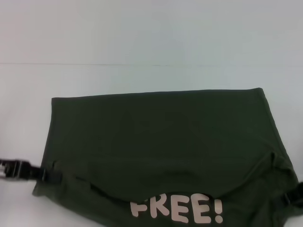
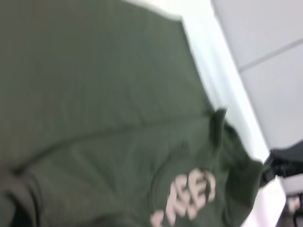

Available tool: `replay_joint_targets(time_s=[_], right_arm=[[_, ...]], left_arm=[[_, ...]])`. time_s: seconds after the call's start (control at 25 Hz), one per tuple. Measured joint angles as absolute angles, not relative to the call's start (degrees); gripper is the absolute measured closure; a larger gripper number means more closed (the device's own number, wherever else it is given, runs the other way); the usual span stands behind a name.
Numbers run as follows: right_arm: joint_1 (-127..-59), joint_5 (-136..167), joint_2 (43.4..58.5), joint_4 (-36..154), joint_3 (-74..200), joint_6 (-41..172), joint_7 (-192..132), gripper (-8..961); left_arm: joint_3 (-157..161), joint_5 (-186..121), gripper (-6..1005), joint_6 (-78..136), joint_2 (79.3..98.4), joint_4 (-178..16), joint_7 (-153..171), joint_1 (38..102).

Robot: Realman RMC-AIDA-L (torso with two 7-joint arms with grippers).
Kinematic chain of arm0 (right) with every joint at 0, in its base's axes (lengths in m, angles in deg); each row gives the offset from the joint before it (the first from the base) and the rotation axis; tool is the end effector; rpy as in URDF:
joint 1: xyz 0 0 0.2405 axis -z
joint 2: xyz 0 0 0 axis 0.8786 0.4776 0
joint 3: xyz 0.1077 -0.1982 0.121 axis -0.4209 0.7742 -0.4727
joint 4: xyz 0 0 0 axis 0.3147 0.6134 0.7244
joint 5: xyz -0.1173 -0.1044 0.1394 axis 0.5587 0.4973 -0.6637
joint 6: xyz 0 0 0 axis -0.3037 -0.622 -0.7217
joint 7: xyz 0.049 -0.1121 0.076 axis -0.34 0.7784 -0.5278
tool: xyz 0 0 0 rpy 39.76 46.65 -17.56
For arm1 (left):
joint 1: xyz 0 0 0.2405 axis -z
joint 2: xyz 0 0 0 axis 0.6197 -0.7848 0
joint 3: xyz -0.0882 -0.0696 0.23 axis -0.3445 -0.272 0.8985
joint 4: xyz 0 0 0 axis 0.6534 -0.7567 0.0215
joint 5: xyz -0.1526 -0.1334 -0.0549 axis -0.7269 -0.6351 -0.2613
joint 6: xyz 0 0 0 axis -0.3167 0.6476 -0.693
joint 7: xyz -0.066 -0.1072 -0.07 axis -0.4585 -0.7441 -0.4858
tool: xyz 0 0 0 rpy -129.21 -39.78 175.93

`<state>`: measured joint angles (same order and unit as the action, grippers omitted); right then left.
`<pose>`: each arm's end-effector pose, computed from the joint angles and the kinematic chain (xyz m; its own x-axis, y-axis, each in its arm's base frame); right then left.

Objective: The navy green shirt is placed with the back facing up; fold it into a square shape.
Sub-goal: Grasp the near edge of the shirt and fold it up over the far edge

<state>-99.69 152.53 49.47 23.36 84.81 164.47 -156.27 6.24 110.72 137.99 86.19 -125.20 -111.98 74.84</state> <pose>0.2930 0.3095 0.0521 0.3038 -0.9516 0.0470 -0.9517 -0.3008 0.0613 -0.2984 0.2917 0.0873 0.3010 0.9354 0.1855 0.9281 -0.3320 0.1686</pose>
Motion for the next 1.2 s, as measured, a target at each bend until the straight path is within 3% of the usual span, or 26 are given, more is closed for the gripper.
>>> replay_joint_targets(time_s=[0.44, 0.64, 0.92, 1.2], right_arm=[[-97.34, 141.81, 46.55, 26.94, 74.52, 158.70, -159.71, 912], [-96.12, 136.00, 46.35, 29.40, 73.23, 152.73, -160.69, 913], [-96.07, 129.33, 47.40, 32.98, 73.62, 141.72, -159.40, 910], [-96.97, 124.87, 50.30, 34.34, 73.72, 130.81, -155.23, 907]], left_arm=[[1.50, 101.47, 983, 127.26, 85.95, -124.82, -117.60, 74.39], [1.21, 99.04, 984, 120.65, 85.95, -122.56, -117.83, 74.18], [1.79, 93.84, 983, 111.69, 86.58, -117.80, -115.25, 74.34], [1.86, 89.18, 983, 102.81, 87.83, -113.00, -110.27, 74.86]])
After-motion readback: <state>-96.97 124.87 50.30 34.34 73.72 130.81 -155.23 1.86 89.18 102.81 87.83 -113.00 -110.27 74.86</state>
